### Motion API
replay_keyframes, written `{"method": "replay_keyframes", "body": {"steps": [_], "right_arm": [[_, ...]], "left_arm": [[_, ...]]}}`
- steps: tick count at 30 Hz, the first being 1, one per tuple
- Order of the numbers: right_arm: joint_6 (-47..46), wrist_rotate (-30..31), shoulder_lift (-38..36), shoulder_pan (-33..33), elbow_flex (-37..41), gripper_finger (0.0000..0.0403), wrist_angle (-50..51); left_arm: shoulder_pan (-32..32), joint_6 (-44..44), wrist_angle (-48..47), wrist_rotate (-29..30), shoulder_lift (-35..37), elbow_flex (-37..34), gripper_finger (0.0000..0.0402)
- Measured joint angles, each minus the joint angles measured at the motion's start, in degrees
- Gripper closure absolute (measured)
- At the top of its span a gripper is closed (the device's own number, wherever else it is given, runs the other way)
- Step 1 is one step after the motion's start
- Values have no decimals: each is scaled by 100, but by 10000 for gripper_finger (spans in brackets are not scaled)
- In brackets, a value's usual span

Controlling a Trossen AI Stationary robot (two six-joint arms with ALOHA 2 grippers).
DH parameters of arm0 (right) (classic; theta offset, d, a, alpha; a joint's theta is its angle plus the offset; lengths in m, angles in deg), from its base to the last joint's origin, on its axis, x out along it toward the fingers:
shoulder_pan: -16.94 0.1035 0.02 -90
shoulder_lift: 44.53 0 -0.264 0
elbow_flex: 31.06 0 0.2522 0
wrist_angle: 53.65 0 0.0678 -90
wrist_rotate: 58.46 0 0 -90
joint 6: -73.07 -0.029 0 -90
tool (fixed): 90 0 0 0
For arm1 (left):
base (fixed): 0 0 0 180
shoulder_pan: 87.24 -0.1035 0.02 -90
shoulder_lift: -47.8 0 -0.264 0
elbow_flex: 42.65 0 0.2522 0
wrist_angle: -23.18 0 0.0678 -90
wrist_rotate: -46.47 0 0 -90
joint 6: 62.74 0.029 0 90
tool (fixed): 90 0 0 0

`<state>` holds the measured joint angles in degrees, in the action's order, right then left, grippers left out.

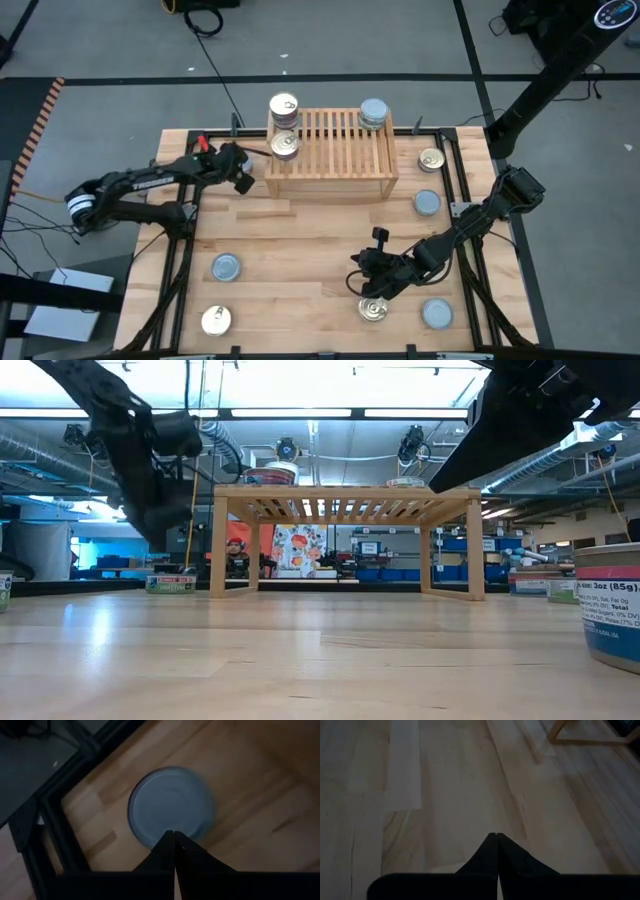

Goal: Stack canned seafood by type on shelf
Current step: Put the green tuna can on the shelf

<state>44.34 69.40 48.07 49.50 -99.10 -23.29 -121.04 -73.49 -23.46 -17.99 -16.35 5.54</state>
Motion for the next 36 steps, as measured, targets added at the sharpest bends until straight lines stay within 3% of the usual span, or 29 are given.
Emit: {"method": "replay_keyframes", "body": {"steps": [12,29,36], "right_arm": [[39,0,0,0,0,395,20],[39,0,0,0,1,395,17],[39,-1,0,0,2,395,17]], "left_arm": [[-373,186,175,-232,-744,2,397],[-437,456,755,-140,-750,-5,397],[-611,447,1073,-173,-747,-460,397]]}}
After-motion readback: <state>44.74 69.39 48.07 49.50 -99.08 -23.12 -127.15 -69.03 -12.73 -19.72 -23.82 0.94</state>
